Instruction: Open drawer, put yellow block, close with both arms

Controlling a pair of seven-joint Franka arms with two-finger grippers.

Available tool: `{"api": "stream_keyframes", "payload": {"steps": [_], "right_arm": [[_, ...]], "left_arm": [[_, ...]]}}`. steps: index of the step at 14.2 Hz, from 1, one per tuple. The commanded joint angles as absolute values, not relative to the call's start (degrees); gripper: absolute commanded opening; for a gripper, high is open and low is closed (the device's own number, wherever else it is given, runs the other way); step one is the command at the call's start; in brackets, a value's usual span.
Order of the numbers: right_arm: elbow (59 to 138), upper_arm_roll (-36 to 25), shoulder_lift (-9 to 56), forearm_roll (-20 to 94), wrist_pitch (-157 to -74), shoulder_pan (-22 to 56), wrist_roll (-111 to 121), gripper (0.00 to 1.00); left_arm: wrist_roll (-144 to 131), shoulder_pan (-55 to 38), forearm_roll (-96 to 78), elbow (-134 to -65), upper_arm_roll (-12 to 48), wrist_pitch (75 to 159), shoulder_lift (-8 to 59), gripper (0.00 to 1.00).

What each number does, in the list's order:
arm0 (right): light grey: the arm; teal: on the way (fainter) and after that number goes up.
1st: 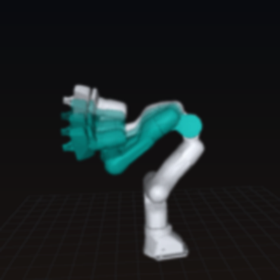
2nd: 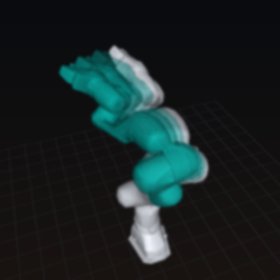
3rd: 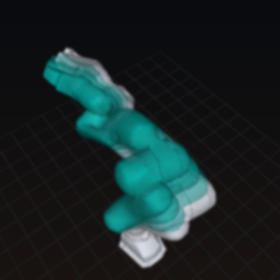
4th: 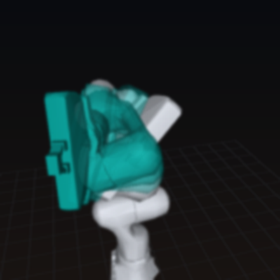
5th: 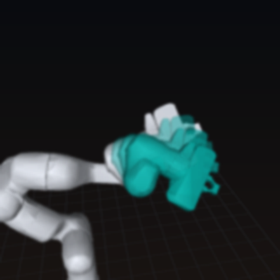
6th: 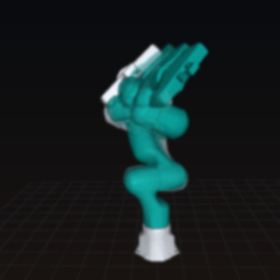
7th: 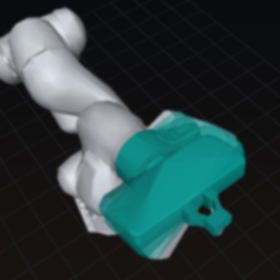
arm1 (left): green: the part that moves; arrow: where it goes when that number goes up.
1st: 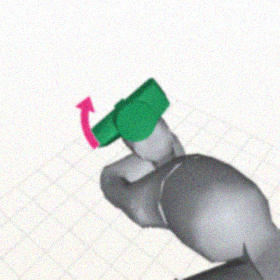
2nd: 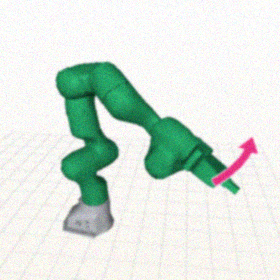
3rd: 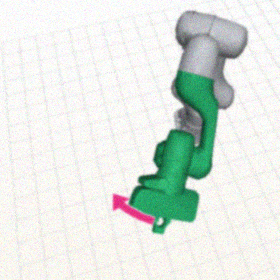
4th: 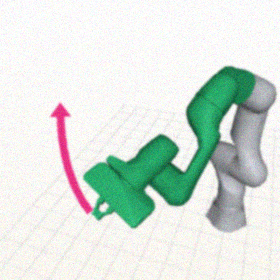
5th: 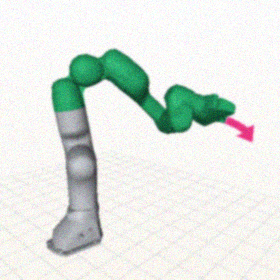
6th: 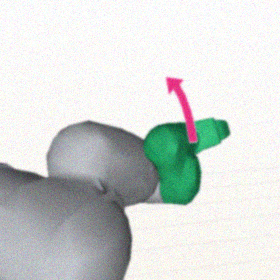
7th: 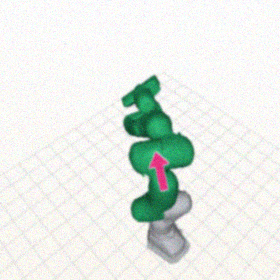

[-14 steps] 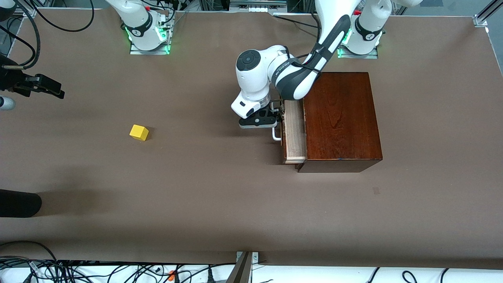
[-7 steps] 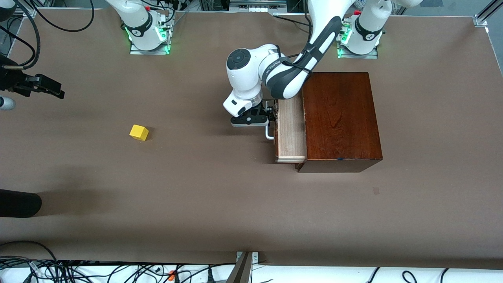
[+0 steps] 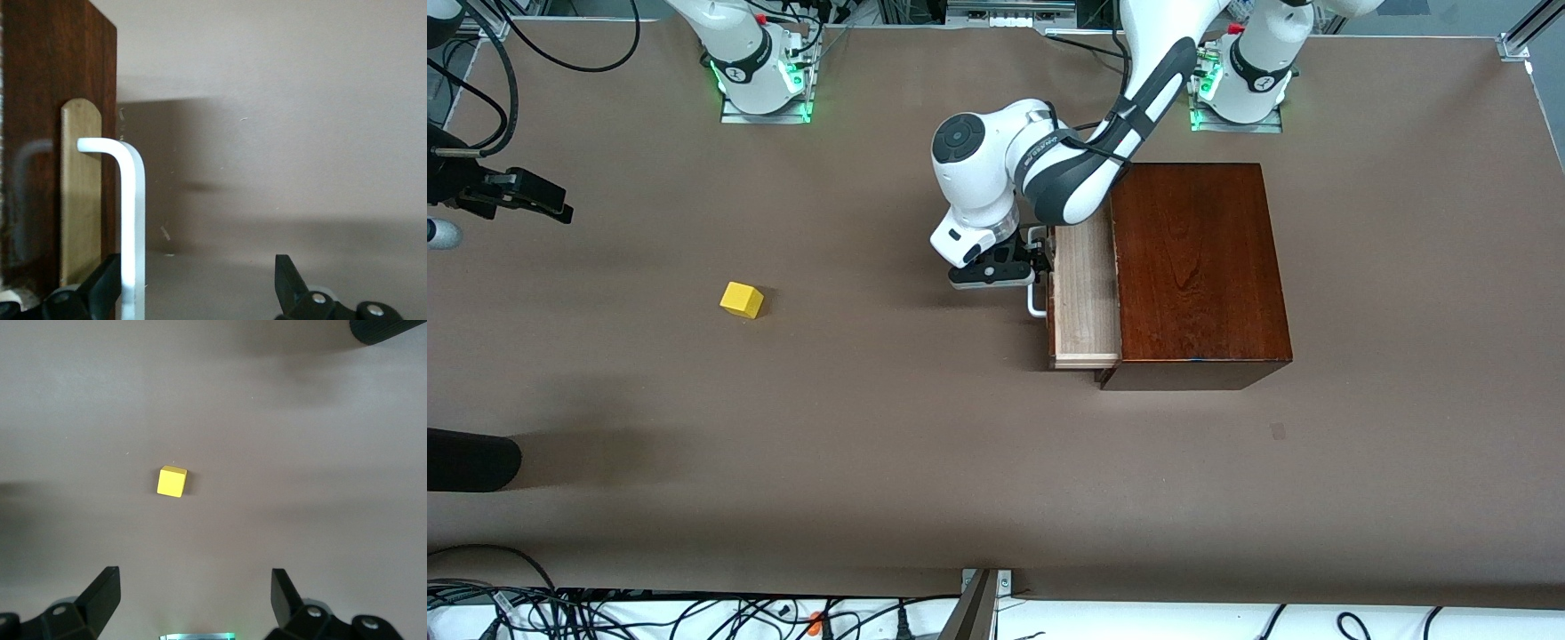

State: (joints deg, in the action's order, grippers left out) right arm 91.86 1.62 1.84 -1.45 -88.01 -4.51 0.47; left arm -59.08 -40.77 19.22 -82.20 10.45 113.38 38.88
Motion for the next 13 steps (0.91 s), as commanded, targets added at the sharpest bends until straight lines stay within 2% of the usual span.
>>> {"api": "stream_keyframes", "payload": {"steps": [1,6,13], "right_arm": [[91.3,1.3,2.0,-1.1,-87.7,-4.4,0.1,1.00],[91.3,1.3,1.9,-1.1,-87.7,-4.3,0.1,1.00],[91.4,1.9,1.5,-0.8,-89.3,-4.0,-0.6,1.00]], "left_arm": [[-58.9,-41.2,17.8,-76.3,10.6,105.7,40.1,1.00],[-54.8,-39.8,12.9,-71.4,10.7,96.3,37.9,1.00],[-29.3,-24.5,6.9,-69.7,10.7,86.6,29.2,1.00]]}}
